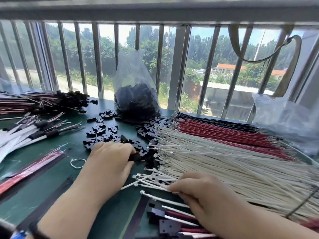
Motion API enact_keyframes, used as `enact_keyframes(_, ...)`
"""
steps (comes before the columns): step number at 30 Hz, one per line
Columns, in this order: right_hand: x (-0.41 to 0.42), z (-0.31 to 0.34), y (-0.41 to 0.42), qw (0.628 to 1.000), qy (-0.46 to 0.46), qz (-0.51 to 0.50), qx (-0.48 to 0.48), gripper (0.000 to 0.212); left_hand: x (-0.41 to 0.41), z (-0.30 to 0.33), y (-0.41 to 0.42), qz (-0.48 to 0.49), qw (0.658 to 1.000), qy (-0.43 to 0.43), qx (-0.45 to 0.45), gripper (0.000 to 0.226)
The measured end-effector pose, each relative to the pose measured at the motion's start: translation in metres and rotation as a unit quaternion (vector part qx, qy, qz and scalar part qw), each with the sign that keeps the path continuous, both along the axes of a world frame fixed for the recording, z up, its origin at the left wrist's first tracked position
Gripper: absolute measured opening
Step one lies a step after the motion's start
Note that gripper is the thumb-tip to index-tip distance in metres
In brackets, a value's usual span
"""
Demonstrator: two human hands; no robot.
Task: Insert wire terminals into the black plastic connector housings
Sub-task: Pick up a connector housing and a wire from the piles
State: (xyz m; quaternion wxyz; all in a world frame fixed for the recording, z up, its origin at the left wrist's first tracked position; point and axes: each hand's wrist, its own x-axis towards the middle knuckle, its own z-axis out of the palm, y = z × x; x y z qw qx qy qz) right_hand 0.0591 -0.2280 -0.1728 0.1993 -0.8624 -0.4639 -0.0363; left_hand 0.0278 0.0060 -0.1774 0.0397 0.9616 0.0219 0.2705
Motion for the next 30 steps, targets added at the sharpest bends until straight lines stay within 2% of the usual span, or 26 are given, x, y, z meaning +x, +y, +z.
enact_keyframes(2,0.002,0.0,0.002,0.998,0.057,-0.007,0.01,0.024,-0.01,0.006,-0.001,-0.01,0.994,-0.045,-0.103,0.01)
enact_keyframes(5,0.001,-0.001,0.005,0.999,0.043,-0.023,0.01,0.019,-0.03,0.007,-0.005,-0.048,0.965,-0.077,-0.246,0.023)
enact_keyframes(7,0.0,-0.002,0.003,0.999,0.011,-0.032,0.018,0.021,-0.042,0.0,-0.01,-0.077,0.95,-0.072,-0.294,0.033)
enact_keyframes(11,0.002,-0.002,-0.001,0.994,-0.015,-0.046,0.102,0.041,-0.057,-0.011,-0.014,-0.107,0.929,-0.05,-0.35,0.042)
enact_keyframes(12,0.002,-0.002,0.0,0.993,-0.023,-0.047,0.11,0.038,-0.058,-0.012,-0.015,-0.111,0.922,-0.051,-0.368,0.041)
enact_keyframes(14,0.002,-0.004,0.001,0.994,-0.014,-0.04,0.1,0.018,-0.06,-0.011,-0.016,-0.107,0.901,-0.079,-0.413,0.034)
enact_keyframes(15,0.001,-0.004,0.001,0.995,0.005,-0.028,0.095,0.024,-0.061,-0.009,-0.016,-0.103,0.889,-0.098,-0.436,0.03)
enact_keyframes(16,0.0,-0.005,0.001,0.994,0.023,-0.013,0.107,0.041,-0.061,-0.009,-0.016,-0.102,0.877,-0.11,-0.456,0.031)
enact_keyframes(17,0.0,-0.005,0.0,0.992,0.031,0.001,0.123,0.053,-0.061,-0.01,-0.016,-0.101,0.871,-0.112,-0.467,0.034)
enact_keyframes(19,0.0,-0.003,0.0,0.985,0.039,0.018,0.167,0.057,-0.061,-0.011,-0.02,-0.096,0.872,-0.105,-0.468,0.036)
enact_keyframes(22,0.0,0.0,0.001,0.974,0.037,0.02,0.222,0.036,-0.06,-0.013,-0.028,-0.098,0.904,-0.091,-0.405,0.034)
enact_keyframes(25,-0.001,0.003,0.002,0.979,0.027,0.011,0.202,0.018,-0.058,-0.013,-0.037,-0.101,0.921,-0.067,-0.369,0.042)
enact_keyframes(28,-0.001,0.001,0.002,0.982,0.006,0.004,0.19,0.01,-0.056,-0.015,-0.039,-0.145,0.914,-0.043,-0.377,0.062)
enact_keyframes(30,-0.001,0.0,0.003,0.984,-0.004,0.006,0.18,0.008,-0.056,-0.018,-0.041,-0.178,0.893,-0.04,-0.411,0.053)
